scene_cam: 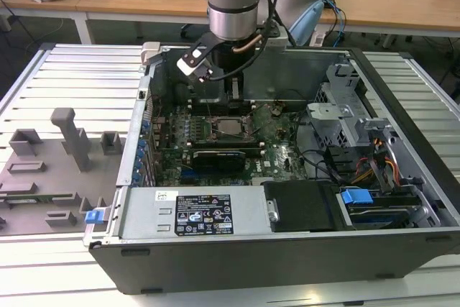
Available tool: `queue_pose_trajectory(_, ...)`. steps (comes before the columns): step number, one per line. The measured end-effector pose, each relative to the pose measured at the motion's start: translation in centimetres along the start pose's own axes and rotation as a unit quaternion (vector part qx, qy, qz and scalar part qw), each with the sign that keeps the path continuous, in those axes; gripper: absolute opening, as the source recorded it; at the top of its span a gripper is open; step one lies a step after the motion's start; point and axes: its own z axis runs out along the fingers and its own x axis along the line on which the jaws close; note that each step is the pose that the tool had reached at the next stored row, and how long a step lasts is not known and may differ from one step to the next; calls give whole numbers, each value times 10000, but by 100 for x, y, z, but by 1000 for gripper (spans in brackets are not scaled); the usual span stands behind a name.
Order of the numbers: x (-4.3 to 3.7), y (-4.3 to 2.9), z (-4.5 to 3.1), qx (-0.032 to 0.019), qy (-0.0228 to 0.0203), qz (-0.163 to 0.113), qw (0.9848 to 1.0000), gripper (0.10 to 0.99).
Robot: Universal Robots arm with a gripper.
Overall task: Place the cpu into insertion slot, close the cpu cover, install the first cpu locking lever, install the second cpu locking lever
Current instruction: 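Place the cpu into insertion slot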
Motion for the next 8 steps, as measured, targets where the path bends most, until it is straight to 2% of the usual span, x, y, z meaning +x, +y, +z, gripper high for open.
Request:
queue_pose_trajectory(1,0,3,-32,0,-4,2,10000,106)
queue_pose_trajectory(2,0,9,-111,0,-7,7,10000,106)
queue_pose_trajectory(3,0,11,-129,0,-8,9,10000,106)
queue_pose_trajectory(8,0,11,-137,0,-8,11,10000,106)
